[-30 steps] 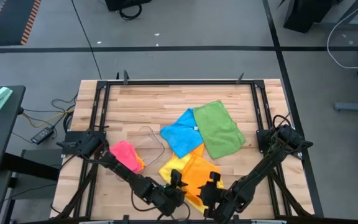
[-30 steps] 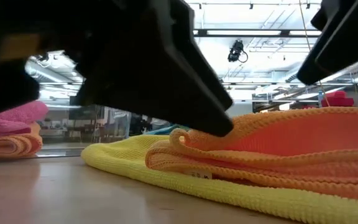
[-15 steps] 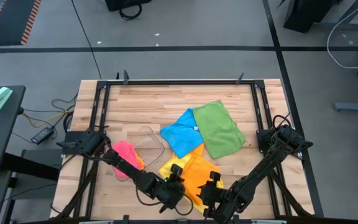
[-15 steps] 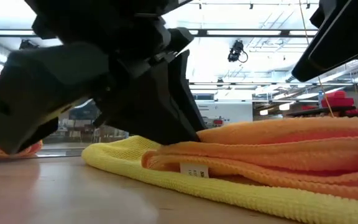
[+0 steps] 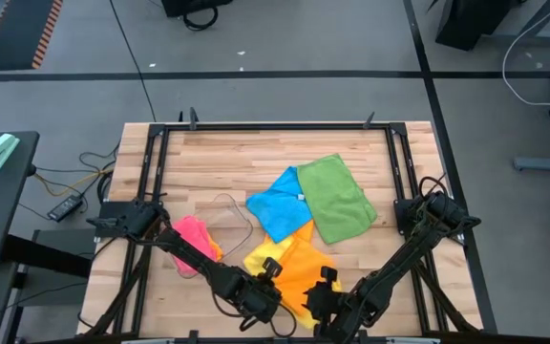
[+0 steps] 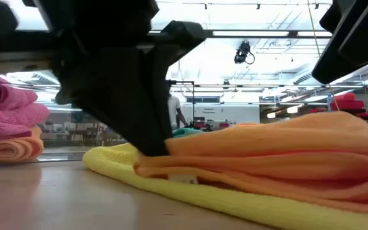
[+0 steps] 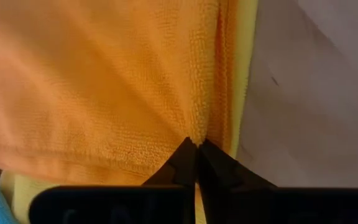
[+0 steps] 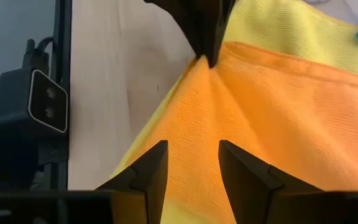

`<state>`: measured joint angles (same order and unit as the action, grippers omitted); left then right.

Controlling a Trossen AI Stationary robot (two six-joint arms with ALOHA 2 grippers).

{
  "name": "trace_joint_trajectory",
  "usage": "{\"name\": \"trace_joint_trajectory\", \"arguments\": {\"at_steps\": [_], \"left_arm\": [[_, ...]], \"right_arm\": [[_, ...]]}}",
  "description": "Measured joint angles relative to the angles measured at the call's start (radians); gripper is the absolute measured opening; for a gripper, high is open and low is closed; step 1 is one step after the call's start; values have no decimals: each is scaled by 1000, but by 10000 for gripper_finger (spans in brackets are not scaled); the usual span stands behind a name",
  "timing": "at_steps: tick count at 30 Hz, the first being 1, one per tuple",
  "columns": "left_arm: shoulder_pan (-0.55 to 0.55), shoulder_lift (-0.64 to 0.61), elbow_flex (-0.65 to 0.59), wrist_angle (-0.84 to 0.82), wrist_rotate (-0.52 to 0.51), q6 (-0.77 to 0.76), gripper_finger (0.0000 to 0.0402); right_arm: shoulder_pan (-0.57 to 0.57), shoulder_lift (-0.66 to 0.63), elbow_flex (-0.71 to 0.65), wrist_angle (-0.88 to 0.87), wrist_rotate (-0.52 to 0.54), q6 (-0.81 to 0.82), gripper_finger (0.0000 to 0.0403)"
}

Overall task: Fold microfiber towels
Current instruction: Fold the right orange microfiber cloth and put it into the transparent bin

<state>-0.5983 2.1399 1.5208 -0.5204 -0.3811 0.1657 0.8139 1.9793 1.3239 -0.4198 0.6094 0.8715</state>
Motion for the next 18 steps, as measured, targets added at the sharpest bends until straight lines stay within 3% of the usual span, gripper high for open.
{"name": "trace_joint_trajectory", "arguments": {"at_steps": [10,18], "left_arm": [[1,-14,0,-33,-65,21,32],[-1,-60,1,-48,-83,0,8]], "right_arm": [[0,0,0,0,0,-15,151],[-3,0,0,-1,4,-23,151]]}}
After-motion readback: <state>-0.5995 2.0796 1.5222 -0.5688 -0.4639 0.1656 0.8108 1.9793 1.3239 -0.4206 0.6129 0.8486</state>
